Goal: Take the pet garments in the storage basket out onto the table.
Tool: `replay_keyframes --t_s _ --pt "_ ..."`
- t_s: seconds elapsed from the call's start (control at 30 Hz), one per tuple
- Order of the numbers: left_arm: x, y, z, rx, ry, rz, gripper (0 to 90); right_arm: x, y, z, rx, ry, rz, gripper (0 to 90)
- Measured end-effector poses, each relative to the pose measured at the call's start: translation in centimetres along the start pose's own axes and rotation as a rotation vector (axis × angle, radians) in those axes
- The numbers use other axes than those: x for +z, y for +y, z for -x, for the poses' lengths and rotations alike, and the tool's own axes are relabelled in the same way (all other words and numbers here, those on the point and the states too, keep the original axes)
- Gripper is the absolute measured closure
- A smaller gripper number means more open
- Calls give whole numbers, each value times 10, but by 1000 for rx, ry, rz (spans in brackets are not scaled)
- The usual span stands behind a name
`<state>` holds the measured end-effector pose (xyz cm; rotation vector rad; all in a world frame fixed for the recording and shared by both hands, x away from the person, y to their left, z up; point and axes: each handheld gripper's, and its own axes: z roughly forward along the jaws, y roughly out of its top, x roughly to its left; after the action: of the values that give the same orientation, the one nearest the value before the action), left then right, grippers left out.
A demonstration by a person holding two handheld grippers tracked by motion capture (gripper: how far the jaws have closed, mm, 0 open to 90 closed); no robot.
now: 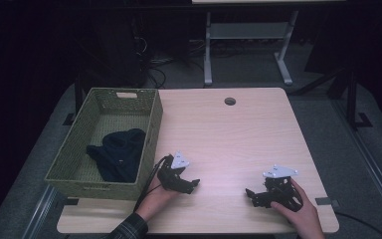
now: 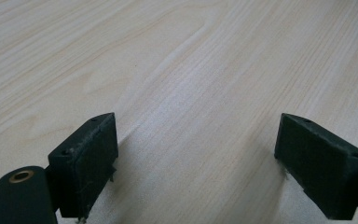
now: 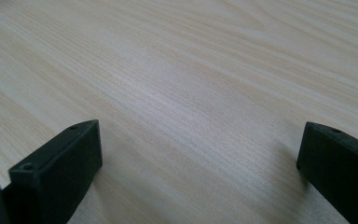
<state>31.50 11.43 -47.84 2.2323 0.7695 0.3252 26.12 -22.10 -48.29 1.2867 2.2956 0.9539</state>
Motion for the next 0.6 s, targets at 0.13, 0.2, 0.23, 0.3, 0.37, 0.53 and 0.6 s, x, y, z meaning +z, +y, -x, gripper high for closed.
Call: replay_keyframes --t_s 0.13,0.2,0.23,0.3,0.37,0.53,0.6 --pt "0 0 0 1 0 0 126 0 0 0 1 1 1 0" --pt "0 0 0 0 0 -1 126 0 0 0 0 1 1 0" --pt "0 0 0 -1 2 -1 126 0 0 0 -1 1 0 0" --pt "0 0 0 2 3 -1 126 0 0 0 1 1 0 0" --pt "0 1 0 3 4 -8 127 0 0 0 1 1 1 0" --pt "0 3 1 -2 9 -23 127 0 0 0 2 0 0 0" --pt "0 4 1 -2 9 -34 127 0 0 0 2 1 0 0"
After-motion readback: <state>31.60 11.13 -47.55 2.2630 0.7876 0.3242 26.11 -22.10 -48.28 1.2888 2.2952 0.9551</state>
